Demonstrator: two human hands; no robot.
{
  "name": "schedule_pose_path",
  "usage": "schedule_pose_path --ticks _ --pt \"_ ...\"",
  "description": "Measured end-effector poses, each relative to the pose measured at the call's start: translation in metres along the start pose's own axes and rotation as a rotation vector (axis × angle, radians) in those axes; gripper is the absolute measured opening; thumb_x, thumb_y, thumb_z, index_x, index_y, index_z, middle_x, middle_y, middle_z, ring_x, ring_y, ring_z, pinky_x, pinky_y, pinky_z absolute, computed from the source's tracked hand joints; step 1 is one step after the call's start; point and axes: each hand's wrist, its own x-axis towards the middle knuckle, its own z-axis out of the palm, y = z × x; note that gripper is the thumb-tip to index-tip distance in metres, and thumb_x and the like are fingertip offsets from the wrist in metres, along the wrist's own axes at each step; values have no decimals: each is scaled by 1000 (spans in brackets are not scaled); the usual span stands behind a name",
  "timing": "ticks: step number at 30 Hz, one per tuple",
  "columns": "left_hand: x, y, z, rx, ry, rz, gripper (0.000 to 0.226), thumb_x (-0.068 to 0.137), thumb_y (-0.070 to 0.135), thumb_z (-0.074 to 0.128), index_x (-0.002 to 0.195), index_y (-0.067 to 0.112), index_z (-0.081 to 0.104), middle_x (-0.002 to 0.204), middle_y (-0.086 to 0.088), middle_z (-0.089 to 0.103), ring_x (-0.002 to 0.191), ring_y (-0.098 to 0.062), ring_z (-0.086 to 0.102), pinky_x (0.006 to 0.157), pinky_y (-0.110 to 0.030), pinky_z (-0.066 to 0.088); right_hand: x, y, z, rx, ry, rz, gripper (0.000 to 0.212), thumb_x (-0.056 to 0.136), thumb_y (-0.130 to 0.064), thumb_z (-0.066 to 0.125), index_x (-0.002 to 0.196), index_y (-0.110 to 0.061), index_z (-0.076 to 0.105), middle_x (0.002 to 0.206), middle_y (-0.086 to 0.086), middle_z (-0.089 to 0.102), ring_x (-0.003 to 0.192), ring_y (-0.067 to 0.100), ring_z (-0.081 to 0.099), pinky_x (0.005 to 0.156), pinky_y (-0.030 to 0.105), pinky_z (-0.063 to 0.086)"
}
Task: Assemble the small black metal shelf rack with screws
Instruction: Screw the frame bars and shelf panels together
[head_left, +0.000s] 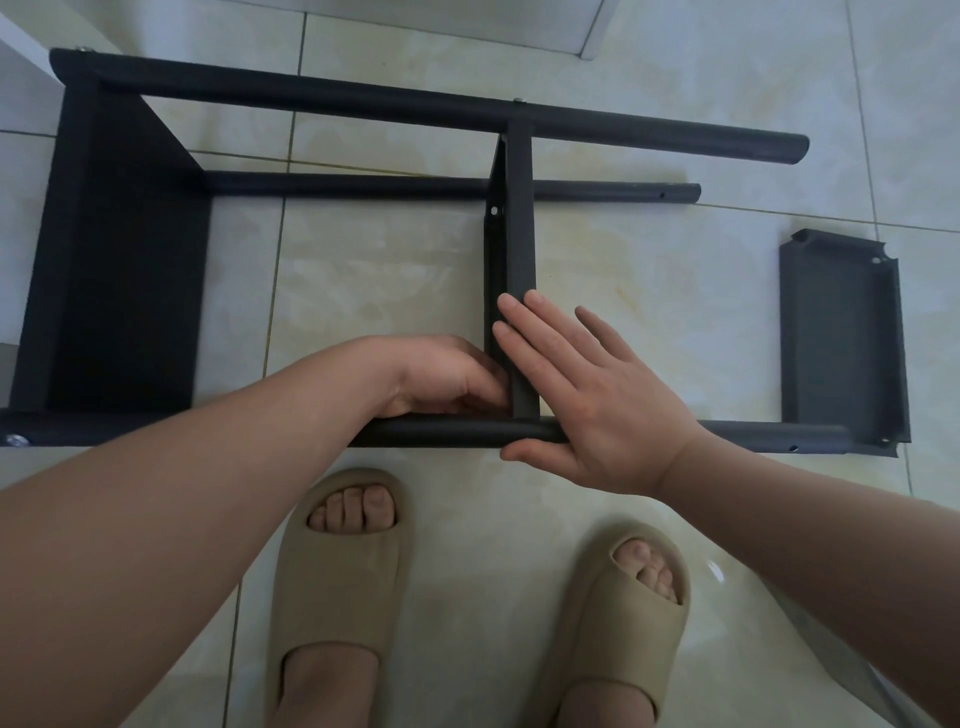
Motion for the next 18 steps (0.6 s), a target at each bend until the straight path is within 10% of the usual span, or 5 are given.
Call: schedule_pose_path --ticks 18 --pt "1 0 -2 -102 -112 -48 23 89 -3 50 88 10 69 79 -9 70 69 -18 68 61 -25 52 0 0 0 -12 -3 0 92 94 -72 38 158 -6 29 168 9 16 156 26 12 120 56 26"
